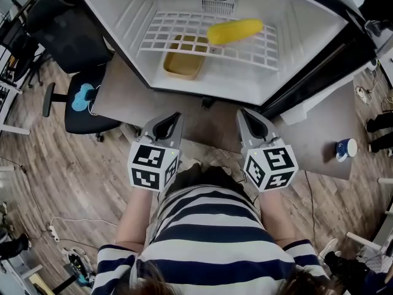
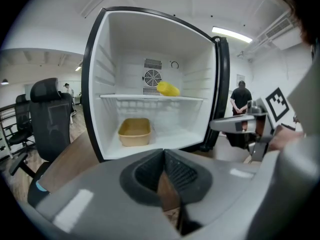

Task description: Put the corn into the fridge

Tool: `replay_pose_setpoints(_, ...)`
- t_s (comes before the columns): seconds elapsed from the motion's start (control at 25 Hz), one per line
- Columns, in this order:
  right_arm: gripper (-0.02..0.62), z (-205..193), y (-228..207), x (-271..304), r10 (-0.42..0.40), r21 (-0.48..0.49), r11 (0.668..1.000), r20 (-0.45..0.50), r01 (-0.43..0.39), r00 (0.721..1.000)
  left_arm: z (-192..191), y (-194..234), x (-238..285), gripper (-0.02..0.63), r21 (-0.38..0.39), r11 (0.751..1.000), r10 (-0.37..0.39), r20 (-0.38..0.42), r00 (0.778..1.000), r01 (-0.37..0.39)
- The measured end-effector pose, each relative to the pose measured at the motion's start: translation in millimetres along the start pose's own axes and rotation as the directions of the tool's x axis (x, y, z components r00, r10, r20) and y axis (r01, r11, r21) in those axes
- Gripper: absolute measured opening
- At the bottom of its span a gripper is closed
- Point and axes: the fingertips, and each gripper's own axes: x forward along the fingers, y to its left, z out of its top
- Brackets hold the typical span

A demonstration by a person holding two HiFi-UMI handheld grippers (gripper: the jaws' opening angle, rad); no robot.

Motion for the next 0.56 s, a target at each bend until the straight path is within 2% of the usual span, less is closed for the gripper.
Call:
replay_pose_setpoints(0.36, -0.008, 2.4, -0.6, -2.6, -0.001, 0.007, 1.0, 0.004, 0.001, 1.0, -1.8, -6.9, 0.3, 0.0, 0.02, 1.0, -0.003, -0.022, 1.0, 0.003)
replay_pose_setpoints(0.56, -0.008, 0.7, 1.4, -4.9, 0.004, 0.01, 1.0, 0.002, -0.004, 1.0, -2.8, -11.0, -2.4, 0.0, 0.003, 1.0, -0.016, -0.027, 1.0, 0.016)
